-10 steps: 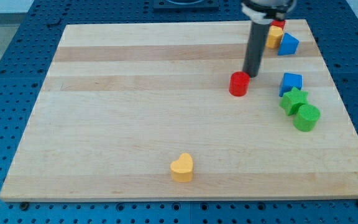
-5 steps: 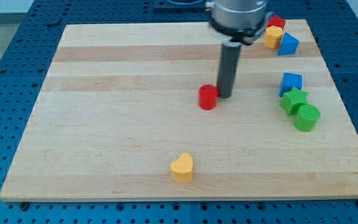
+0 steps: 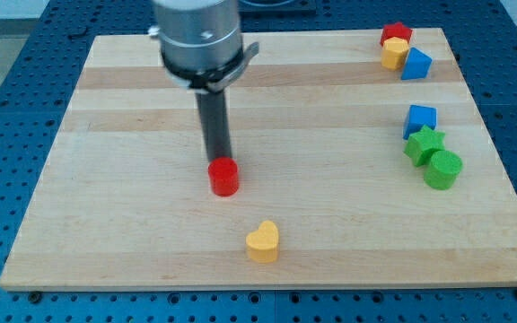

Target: Move red circle towards yellow heart

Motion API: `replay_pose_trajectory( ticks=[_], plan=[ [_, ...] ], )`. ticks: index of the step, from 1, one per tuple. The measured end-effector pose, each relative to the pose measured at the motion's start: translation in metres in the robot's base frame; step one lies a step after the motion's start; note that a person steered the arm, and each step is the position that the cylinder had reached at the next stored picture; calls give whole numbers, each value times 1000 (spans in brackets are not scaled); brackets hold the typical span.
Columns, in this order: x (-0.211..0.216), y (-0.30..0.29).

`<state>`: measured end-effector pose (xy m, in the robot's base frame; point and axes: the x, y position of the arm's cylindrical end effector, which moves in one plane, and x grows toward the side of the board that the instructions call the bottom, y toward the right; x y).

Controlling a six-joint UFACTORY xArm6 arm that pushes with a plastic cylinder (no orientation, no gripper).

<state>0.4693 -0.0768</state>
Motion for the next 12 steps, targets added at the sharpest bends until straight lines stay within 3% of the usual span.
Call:
replay_pose_trajectory(
  ticks=[1, 4, 5, 7, 9, 11, 12],
  plan=[
    [31, -3],
    [26, 24],
    [44, 25],
    [80, -6],
    [79, -17],
    [91, -90],
    [115, -98]
  ],
)
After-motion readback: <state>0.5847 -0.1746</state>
